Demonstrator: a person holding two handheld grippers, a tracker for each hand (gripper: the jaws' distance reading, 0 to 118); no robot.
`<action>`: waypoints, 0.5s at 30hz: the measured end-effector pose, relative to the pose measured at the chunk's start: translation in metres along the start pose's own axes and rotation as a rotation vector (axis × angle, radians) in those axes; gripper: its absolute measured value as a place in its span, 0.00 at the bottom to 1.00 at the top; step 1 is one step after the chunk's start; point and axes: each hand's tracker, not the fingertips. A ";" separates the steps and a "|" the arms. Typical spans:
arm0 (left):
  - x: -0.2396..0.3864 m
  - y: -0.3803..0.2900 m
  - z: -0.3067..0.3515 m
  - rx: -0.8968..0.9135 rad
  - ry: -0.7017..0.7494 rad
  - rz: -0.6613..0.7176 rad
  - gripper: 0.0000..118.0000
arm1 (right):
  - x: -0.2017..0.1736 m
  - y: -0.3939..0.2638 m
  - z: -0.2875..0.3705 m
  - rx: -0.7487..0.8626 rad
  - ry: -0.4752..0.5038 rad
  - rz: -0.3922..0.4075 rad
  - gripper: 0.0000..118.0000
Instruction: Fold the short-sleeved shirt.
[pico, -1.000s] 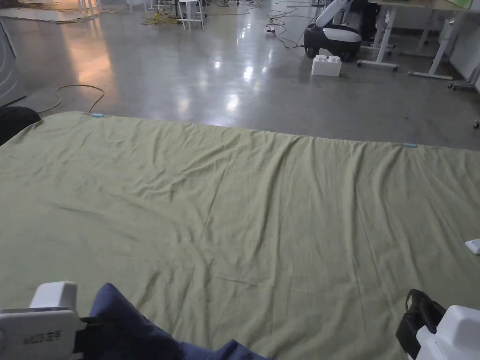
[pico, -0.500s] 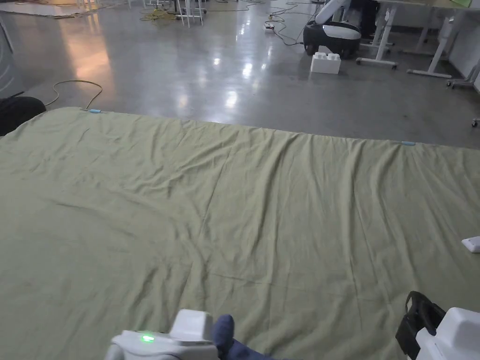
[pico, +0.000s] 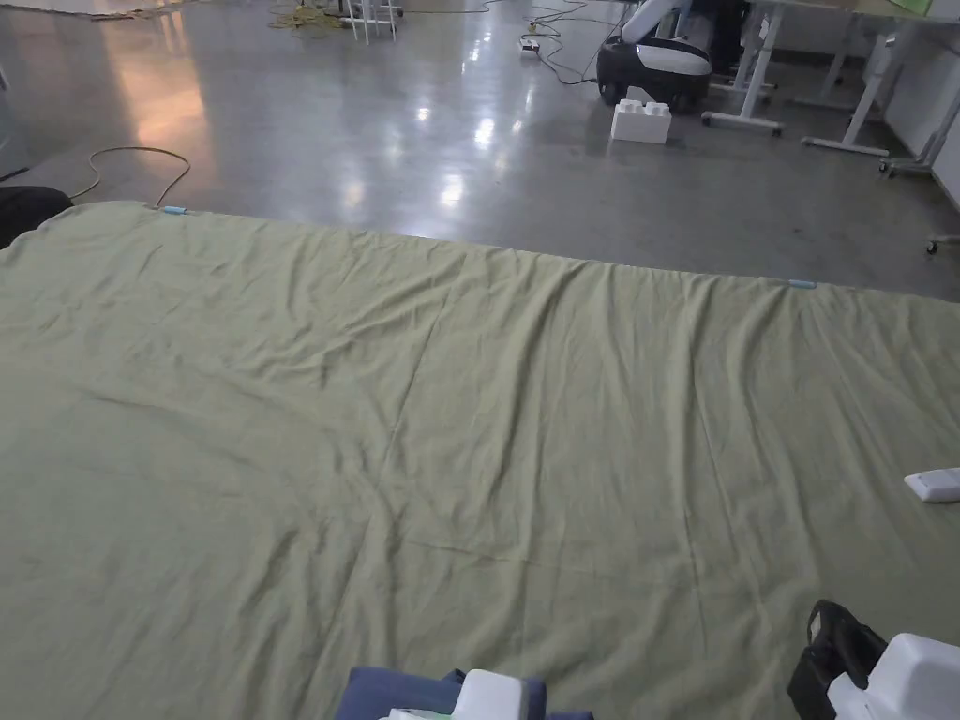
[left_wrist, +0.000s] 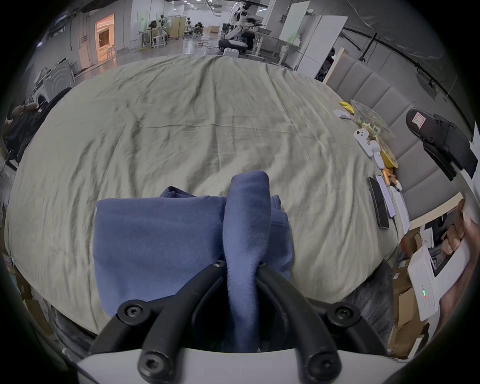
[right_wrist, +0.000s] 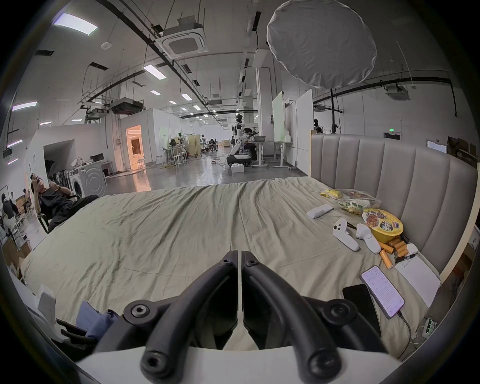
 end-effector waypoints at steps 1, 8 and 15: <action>0.001 -0.001 -0.004 -0.004 0.003 -0.005 0.09 | 0.000 -0.001 0.000 -0.002 0.000 -0.001 0.02; -0.024 0.004 0.007 -0.039 -0.285 0.138 0.61 | -0.002 -0.003 0.001 -0.011 0.006 0.005 0.02; -0.049 0.006 0.019 0.010 -0.262 0.137 0.35 | 0.001 -0.003 0.003 -0.010 -0.001 0.005 0.02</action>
